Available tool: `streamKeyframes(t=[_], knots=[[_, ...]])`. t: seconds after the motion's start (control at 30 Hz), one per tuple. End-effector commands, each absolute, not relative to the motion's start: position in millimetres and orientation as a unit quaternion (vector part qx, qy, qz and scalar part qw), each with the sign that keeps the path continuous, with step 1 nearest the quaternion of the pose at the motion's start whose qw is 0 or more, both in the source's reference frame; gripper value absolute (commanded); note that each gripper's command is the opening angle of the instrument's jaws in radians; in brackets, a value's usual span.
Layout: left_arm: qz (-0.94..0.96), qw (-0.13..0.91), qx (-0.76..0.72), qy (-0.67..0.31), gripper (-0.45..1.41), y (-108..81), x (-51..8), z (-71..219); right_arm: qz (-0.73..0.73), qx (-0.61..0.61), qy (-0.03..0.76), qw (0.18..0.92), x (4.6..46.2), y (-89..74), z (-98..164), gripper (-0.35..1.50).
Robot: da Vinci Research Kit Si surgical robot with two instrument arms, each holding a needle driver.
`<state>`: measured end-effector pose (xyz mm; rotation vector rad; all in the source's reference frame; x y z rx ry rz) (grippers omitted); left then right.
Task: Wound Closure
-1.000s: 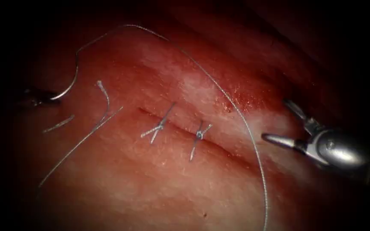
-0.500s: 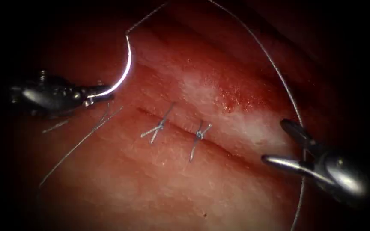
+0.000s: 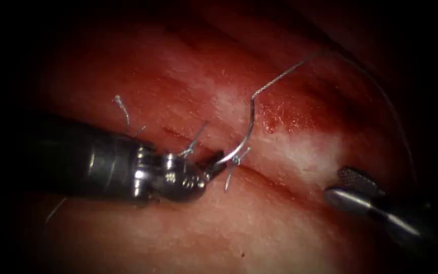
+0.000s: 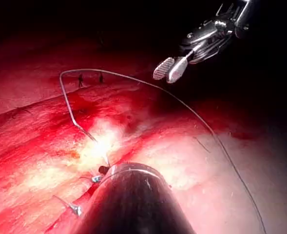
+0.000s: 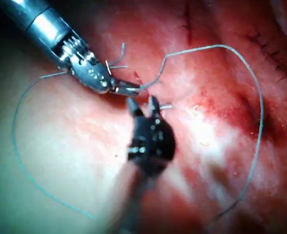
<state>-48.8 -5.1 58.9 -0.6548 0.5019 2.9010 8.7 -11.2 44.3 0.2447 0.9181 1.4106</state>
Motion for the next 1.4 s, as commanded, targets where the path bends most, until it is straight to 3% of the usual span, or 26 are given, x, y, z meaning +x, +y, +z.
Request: streamKeyframes(t=[0.03,0.1,0.17,0.33,0.83,0.9,0.97,1.03,1.13,1.2,1.27,1.37,1.4], knots=[[0.959,0.06,-0.214,0.173,-0.45,-5.7,-49.8,59.0,0.636,0.11,0.388,0.658,9.6,-11.2,44.9,0.24],[0.958,0.06,-0.209,0.188,-0.45,-6.2,-51.0,58.3,0.658,0.106,0.365,0.65,9.8,-10.9,45.3,0.27],[0.955,0.06,-0.215,0.193,-0.45,-6.5,-51.6,58.0,0.664,0.107,0.358,0.648,9.8,-10.8,45.8,0.42],[0.954,0.041,-0.206,0.215,-0.45,-7.3,-53.0,56.7,0.675,0.108,0.335,0.649,10.3,-10.7,48.2,1.03],[0.948,0.004,-0.225,0.225,-0.45,-8.8,-54.8,54.4,0.689,0.101,0.333,0.635,13.0,-9.7,52.2,1.01],[0.948,0.005,-0.225,0.226,-0.45,-8.9,-55.0,54.1,0.689,0.102,0.334,0.635,13.1,-9.6,52.4,0.98],[0.947,-0.004,-0.226,0.228,-0.45,-9.1,-55.2,53.8,0.688,0.104,0.336,0.635,13.5,-9.8,52.6,0.62],[0.947,-0.009,-0.225,0.23,-0.45,-9.1,-55.3,53.7,0.691,0.096,0.333,0.635,13.4,-9.9,52.6,-0.35],[0.946,-0.01,-0.227,0.229,-0.45,-9.2,-55.3,53.7,0.697,0.081,0.329,0.632,13.0,-9.9,52.4,-0.35],[0.946,-0.013,-0.229,0.229,-0.32,-9.1,-55.3,53.7,0.703,0.073,0.326,0.627,12.8,-9.9,52.2,-0.35],[0.946,-0.014,-0.232,0.228,-0.03,-8.9,-55.2,53.7,0.7,0.064,0.331,0.63,12.3,-9.9,52.1,-0.35],[0.941,0.022,-0.277,0.191,0.61,-8.2,-55.0,53.3,0.688,0.043,0.341,0.639,11.1,-9.5,51.7,-0.35],[0.939,0.038,-0.294,0.173,0.66,-7.9,-55.0,53.2,0.68,0.037,0.346,0.645,10.8,-9.3,51.6,-0.35]])
